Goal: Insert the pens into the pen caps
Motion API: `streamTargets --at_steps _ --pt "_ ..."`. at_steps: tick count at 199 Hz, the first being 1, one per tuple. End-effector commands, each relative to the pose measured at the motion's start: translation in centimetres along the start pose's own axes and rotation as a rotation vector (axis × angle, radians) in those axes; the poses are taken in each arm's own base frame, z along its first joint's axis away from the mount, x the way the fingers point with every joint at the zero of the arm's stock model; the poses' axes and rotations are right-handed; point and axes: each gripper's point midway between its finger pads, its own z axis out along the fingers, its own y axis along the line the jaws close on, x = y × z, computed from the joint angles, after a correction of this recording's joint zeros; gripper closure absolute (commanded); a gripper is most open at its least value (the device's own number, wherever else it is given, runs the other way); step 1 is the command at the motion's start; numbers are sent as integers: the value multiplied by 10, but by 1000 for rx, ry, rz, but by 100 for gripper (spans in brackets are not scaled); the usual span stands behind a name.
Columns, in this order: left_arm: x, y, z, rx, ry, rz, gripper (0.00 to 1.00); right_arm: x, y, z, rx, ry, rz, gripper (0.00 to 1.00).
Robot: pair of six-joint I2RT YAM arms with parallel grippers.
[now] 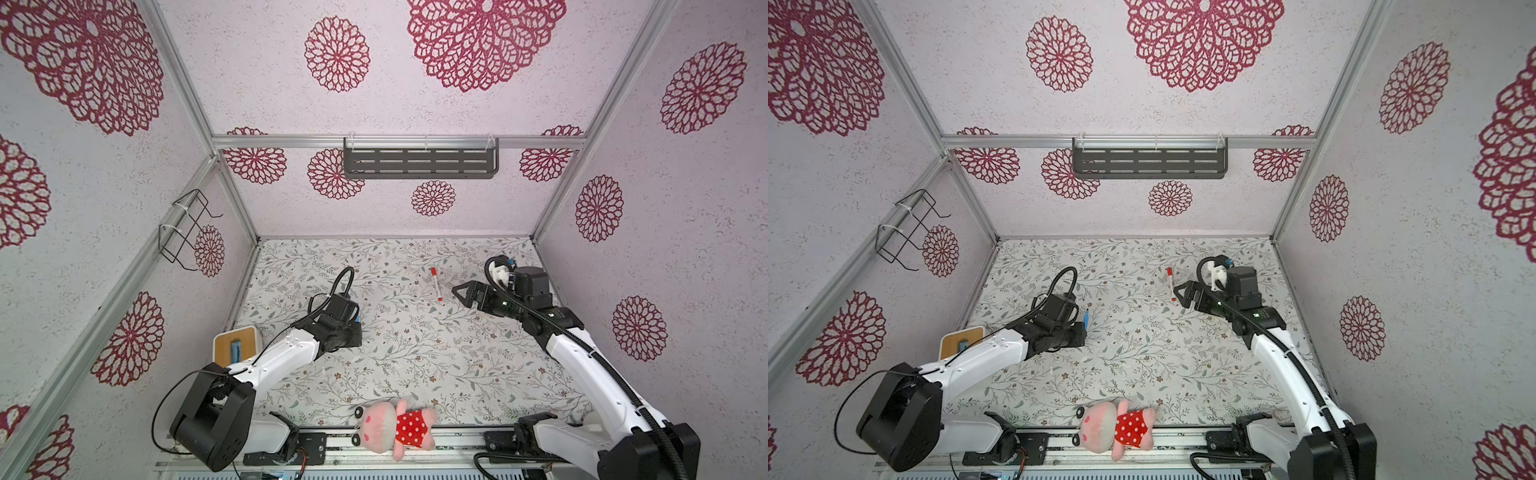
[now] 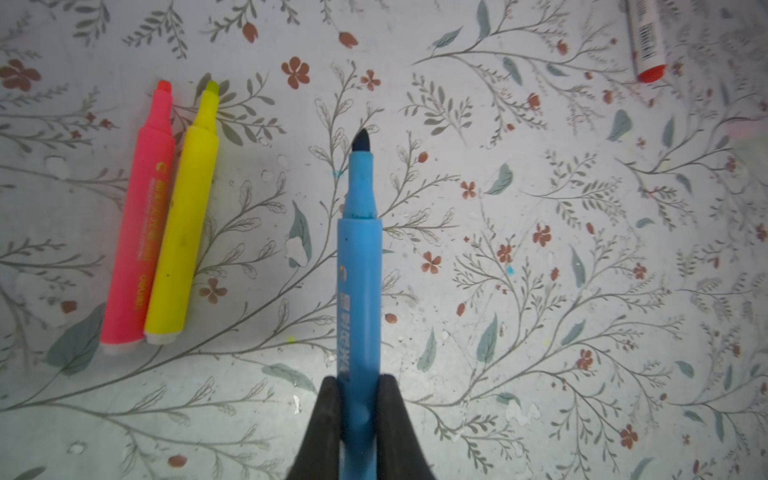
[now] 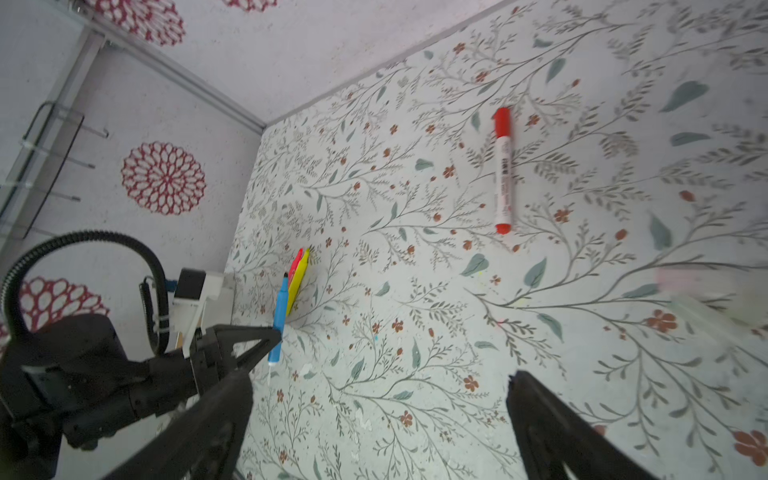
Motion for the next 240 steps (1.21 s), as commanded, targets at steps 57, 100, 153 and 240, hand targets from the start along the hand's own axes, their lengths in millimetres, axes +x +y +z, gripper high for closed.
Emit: streamTargets --at_steps 57,100,153,240 --pt "-18 -64 -50 354 -233 64 93 61 84 28 -300 147 -169 3" --pt "-18 -79 -68 428 -283 83 93 72 111 51 -384 172 -165 5" --pt "-12 -93 -83 483 -314 105 93 82 138 76 -445 215 -169 9" --pt "-7 -101 -91 511 -336 111 93 82 167 93 -522 230 -156 21"
